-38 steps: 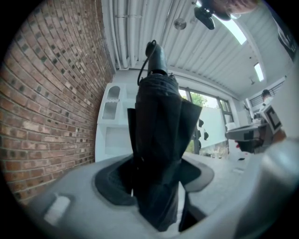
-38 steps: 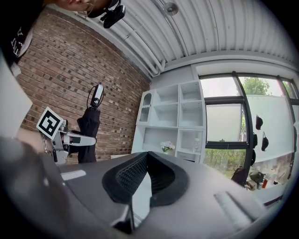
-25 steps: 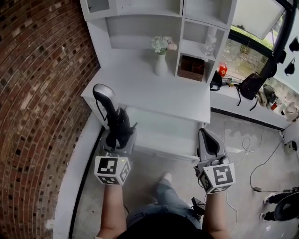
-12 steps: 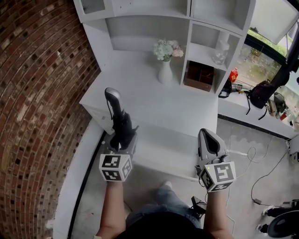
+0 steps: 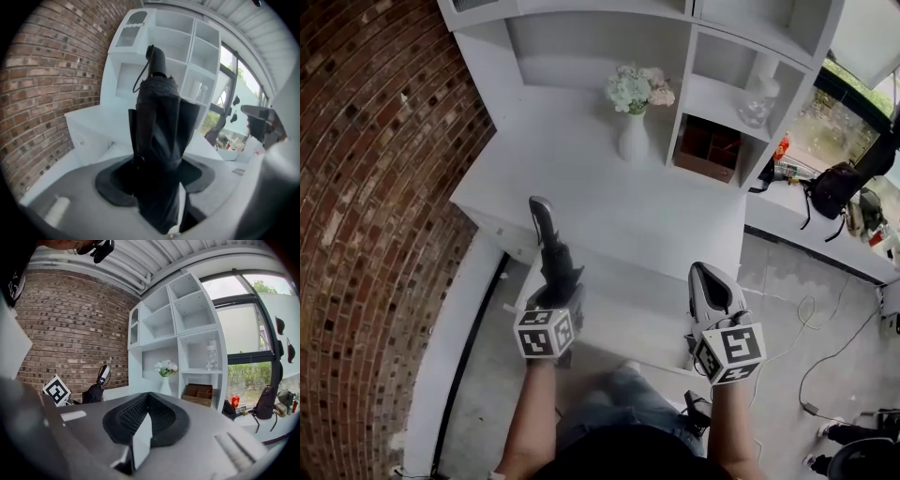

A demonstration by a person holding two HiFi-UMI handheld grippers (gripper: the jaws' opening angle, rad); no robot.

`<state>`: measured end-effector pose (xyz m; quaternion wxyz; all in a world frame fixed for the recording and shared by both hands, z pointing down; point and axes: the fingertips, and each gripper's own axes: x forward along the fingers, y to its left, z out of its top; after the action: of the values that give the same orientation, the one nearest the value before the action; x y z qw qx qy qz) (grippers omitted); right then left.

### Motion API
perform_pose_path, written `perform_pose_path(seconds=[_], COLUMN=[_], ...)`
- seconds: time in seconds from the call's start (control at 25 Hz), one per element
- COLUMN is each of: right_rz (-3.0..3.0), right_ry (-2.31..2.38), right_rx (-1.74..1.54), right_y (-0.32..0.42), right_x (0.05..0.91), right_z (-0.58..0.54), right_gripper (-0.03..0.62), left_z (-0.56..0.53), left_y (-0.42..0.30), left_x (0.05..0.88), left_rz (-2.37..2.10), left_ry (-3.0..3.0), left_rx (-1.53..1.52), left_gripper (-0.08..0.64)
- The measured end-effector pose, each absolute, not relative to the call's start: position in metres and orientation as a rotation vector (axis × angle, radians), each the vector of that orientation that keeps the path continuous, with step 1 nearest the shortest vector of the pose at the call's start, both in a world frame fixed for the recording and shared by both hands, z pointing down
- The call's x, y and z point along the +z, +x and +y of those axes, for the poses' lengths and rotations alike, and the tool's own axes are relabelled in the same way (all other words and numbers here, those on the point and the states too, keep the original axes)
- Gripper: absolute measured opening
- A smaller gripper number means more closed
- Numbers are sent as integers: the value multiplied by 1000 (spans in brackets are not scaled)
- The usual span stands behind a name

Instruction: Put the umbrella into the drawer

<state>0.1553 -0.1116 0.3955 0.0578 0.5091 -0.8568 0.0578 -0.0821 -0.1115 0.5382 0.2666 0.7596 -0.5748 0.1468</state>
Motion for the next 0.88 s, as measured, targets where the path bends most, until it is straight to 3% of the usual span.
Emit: perform_pose_path(seconds=[0.88], right_rz=[-2512], right_ry=[1455], right_rx=[307], right_y=[113], right_x=[443], right_z=[-119], right_gripper=[0], left_z=[-97], left_y=[-93], left_x=[625], left_rz=[-1306], left_ry=[1584], left_rx=[246], left_gripper=[244])
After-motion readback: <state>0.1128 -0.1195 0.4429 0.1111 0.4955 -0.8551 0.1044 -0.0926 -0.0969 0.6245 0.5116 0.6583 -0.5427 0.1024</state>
